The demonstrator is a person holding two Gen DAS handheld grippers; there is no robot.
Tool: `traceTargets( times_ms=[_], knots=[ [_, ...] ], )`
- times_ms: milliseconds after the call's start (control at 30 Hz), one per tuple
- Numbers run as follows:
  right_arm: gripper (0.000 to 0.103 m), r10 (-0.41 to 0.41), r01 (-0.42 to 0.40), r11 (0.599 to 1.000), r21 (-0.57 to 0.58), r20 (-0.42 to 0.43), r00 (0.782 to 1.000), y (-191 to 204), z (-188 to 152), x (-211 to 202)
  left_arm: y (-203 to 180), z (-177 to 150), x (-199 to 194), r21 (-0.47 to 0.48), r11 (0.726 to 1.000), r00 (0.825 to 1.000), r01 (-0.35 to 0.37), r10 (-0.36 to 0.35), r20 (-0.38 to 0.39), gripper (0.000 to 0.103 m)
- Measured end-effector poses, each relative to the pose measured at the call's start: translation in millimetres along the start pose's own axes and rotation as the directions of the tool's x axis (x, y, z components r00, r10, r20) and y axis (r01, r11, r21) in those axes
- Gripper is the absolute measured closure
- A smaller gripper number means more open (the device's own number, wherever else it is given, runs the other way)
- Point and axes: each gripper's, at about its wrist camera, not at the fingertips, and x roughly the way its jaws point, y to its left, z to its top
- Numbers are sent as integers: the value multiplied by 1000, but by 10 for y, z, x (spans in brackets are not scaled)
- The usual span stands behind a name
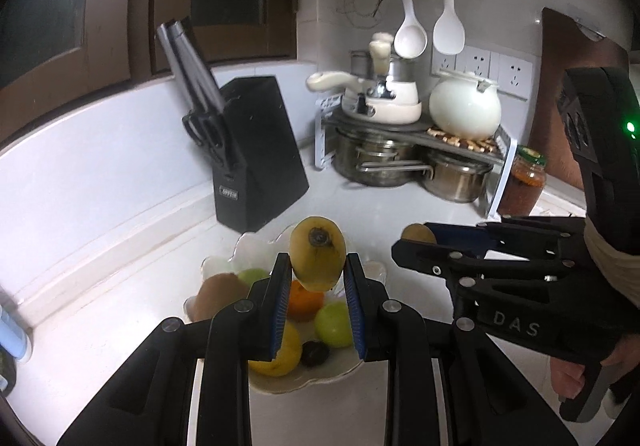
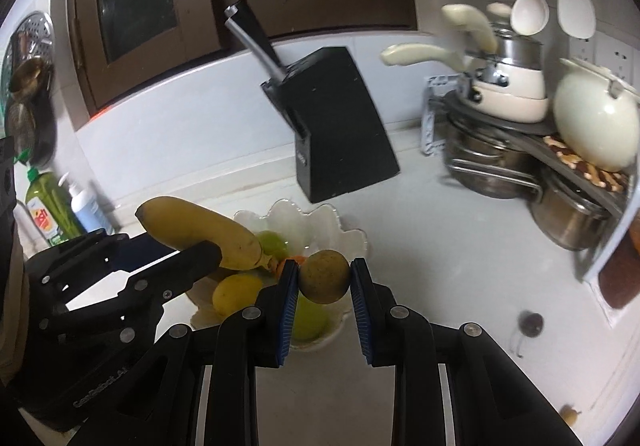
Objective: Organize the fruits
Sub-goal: 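Carry the banana and loquat over the white bowl and lower them in, then open both tools to release the banana and loquat into the bowl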
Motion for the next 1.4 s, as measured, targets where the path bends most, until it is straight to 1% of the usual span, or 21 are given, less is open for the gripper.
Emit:
traceTargets(
  times_ms=[67,167,267,367,433,533,667,900,1000,1100,1167,1267,1333,1367,1400],
  knots=[
    [75,7,-7,1000,-4,-15,1000,18,1,76,33,-30,29,1,1000,1000,1,-1,-23,76],
    [75,16,-17,1000,-10,-32,999,34,-4,184,72,-66,93,-6,1000,998,23,-23,-61,76],
    [75,33,-33,999,-3,-61,998,26,-2,305,106,-86,190,-11,999,994,36,-37,-103,76],
    [75,34,-34,999,-1,-87,996,5,0,424,128,-96,290,-7,999,989,48,-48,-140,76],
    [75,38,-39,999,0,-101,994,-8,2,497,141,-91,347,-7,999,987,54,-54,-150,76],
    [75,41,-40,999,4,-118,992,-27,12,599,166,-57,414,3,999,987,44,-43,-157,76],
    [75,40,-39,999,9,-125,991,-53,35,675,208,-10,522,11,999,985,44,-41,-169,76],
    [75,33,-33,999,4,-125,992,-85,80,737,245,-15,746,0,998,972,69,-68,-226,76],
    [75,32,-31,1000,3,-139,990,-106,74,789,242,7,758,0,998,974,65,-63,-219,76],
    [75,36,-35,999,9,-150,988,-125,69,837,255,50,731,0,999,979,43,-42,-201,70],
    [75,35,-33,999,14,-151,988,-135,78,862,270,66,711,-1,999,981,33,-32,-190,69],
    [73,20,-20,1000,4,-141,990,-125,94,860,298,71,665,0,1000,985,-1,1,-175,62],
    [67,8,-9,1000,-7,-139,990,-112,100,851,310,69,619,4,999,987,-32,32,-159,55],
    [61,-1,-1,1000,-9,-134,991,-111,99,842,314,68,593,7,999,988,-47,48,-150,54],
    [60,-7,6,1000,-9,-129,992,-112,97,830,319,68,574,8,998,988,-60,60,-144,53]
  ],
)
